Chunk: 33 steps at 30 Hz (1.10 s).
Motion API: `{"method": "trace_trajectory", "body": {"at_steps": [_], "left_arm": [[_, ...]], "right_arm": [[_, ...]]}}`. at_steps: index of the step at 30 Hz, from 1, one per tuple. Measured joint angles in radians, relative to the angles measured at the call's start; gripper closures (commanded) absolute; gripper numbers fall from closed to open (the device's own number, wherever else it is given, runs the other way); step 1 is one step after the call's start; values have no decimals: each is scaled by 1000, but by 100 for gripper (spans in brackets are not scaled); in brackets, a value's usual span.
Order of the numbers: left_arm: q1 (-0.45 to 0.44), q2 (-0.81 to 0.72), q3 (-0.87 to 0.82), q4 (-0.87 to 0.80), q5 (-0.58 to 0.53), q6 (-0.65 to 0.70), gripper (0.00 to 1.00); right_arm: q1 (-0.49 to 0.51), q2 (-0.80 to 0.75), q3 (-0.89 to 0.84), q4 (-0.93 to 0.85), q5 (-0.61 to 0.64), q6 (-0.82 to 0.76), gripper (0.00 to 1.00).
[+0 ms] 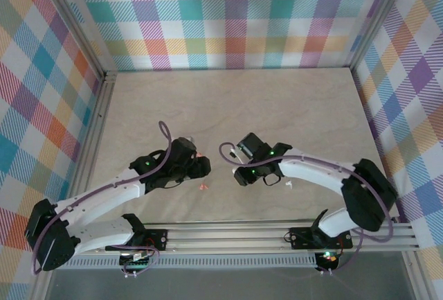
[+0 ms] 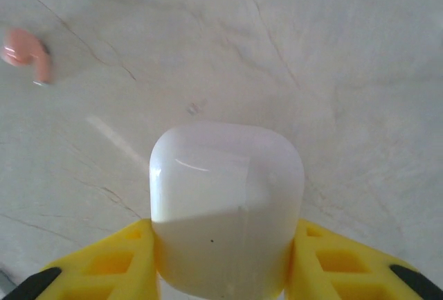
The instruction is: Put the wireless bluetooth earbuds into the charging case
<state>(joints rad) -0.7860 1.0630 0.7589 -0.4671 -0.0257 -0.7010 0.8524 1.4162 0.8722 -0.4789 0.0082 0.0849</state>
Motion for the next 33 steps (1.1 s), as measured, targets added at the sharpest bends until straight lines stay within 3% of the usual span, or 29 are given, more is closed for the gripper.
{"method": "trace_trajectory", "body": {"at_steps": [7,16,24,33], "left_arm": [[142,-101,-55,240,280,112,36],[148,-106,-43,415,517,306,39],[97,15,16,436,575,381,39],[66,80,18,474,616,376,41]], "right_arm": [[0,-225,-95,117,-6,-201,75],[0,-396,-156,240,-43,-547,73],[0,-396,-143,254,-64,-733,73],[0,-396,-106,254,-73,-805,73]]}}
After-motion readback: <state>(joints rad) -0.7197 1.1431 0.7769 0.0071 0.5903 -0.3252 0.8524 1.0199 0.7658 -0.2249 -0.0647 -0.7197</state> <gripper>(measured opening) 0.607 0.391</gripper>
